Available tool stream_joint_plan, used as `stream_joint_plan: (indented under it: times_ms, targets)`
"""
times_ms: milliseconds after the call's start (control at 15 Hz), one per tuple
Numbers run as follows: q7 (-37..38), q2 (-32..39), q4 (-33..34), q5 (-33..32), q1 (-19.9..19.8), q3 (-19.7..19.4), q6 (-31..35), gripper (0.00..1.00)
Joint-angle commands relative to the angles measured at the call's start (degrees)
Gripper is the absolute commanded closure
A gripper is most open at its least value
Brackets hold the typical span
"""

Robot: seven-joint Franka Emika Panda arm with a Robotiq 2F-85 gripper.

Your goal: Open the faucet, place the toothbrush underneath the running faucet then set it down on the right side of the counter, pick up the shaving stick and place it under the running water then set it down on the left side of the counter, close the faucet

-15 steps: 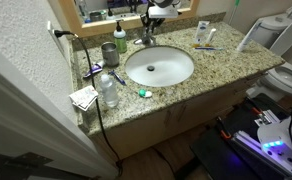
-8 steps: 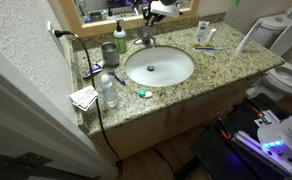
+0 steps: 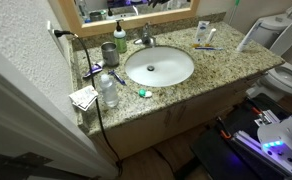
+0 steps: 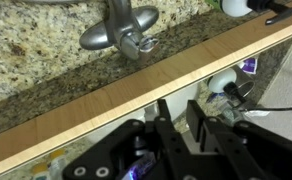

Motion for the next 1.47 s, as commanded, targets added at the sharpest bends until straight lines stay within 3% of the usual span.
stream_joint_plan:
  times_ms: [0,133,267,400,467,533,667,733,867,1067,1333,1400]
  targets:
    - [3.0,-12.7,-9.9,-4.0,0.5,-2.5,-12.2,0.44]
    - [-0.9,-19.1,-13.8,-0.8,-2.3,-0.1,-21.4,0.28]
    - [-1.4,-25.1,-17.2,1.0,-2.3,-1.7,-31.1,0.16]
    - [-3.1,-31.5,-20.7,4.4,-4.7,-0.7,-38.7,0.00]
    - [-3.4,-35.2,-23.2,4.4,-5.1,-0.7,-39.9,0.01]
    - [-1.5,-28.0,-16.5,2.7,-5.0,0.2,-38.0,0.12]
    - [-2.0,-33.3,-20.1,3.2,-5.9,0.3,-40.1,0.01]
    - [-2.1,-34.8,-21.3,3.3,-6.0,0.3,-40.2,0.00]
    - [3.6,-28.9,-17.0,2.3,-7.3,0.0,-45.0,0.00]
    - [7.5,-28.6,-18.7,1.5,-10.1,-1.8,-47.4,0.00]
    - [7.9,-29.4,-20.9,6.4,-14.0,-5.5,-55.7,0.00]
    - [7.0,-28.4,-20.0,4.2,-12.9,-4.0,-52.7,0.00]
